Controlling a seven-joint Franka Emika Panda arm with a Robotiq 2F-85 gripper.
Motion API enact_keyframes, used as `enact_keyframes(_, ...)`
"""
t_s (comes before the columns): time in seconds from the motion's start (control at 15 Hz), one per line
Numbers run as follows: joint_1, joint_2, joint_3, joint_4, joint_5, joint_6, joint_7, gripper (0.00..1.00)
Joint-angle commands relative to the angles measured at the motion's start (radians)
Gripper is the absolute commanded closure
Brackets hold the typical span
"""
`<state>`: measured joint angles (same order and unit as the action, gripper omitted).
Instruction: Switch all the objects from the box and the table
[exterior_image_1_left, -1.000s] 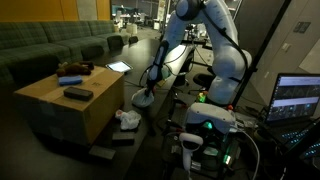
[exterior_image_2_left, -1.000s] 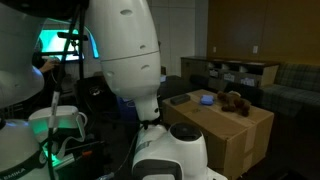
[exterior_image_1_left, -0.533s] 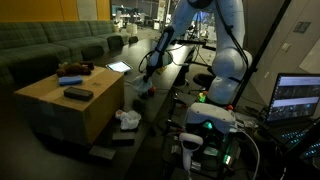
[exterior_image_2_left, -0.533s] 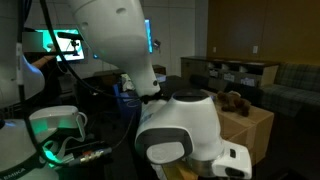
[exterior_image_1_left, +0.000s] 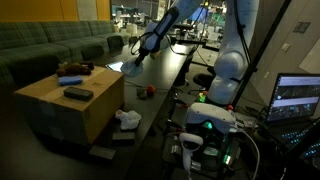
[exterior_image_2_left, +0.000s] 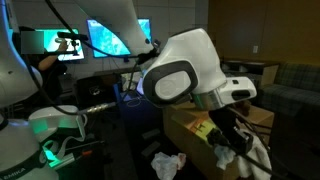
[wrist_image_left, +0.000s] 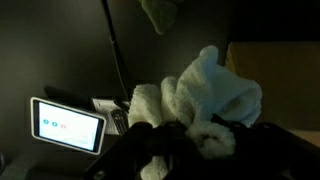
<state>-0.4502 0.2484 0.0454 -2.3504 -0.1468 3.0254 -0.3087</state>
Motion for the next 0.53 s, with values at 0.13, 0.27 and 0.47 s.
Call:
enact_keyframes(0.13,0.018,-0.096,0.101,-0.009,0.03,-0.027,-0.021,0.91)
enact_keyframes(0.27,0.014,-0.11,0.147,-0.002,0.052,-0.035,-0.032,0.91)
enact_keyframes(0.47,0.027,-0.112,0.192,-0.001,0.046,-0.017,-0.016,0.91)
